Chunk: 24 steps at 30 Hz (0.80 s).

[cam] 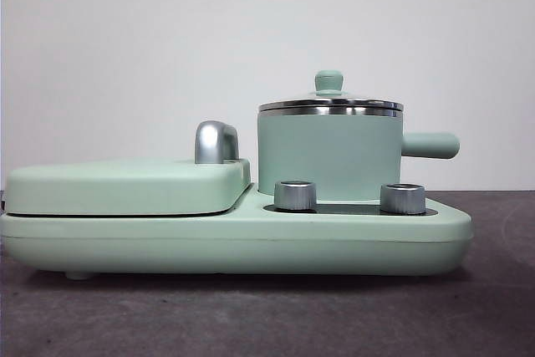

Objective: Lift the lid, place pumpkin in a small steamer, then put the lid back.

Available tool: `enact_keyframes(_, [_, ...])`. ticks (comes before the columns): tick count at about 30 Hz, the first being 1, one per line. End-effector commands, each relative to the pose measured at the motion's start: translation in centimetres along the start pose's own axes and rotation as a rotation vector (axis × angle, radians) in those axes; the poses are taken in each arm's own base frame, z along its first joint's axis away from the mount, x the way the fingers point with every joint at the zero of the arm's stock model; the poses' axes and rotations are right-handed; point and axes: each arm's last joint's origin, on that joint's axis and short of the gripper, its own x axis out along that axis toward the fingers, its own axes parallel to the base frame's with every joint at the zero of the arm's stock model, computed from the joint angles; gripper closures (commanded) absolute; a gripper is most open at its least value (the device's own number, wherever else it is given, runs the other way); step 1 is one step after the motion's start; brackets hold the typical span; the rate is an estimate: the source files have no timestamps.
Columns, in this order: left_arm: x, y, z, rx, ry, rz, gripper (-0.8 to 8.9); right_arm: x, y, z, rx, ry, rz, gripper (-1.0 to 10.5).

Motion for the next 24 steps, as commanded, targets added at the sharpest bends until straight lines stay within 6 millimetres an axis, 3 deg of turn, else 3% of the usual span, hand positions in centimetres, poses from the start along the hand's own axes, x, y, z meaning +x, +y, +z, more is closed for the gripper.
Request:
enact_keyframes(1, [0.20,0.05,-0.53,0.013,0.007,-0.001,8.04,0.03,0.01,-0.03,0.017,-0.009,0.001,9.3])
enact_keyframes(24, [0.20,0.05,-0.53,0.012,0.007,-0.001,8.04,0.03,0.01,0.00,0.036,-0.011,0.000,9.3])
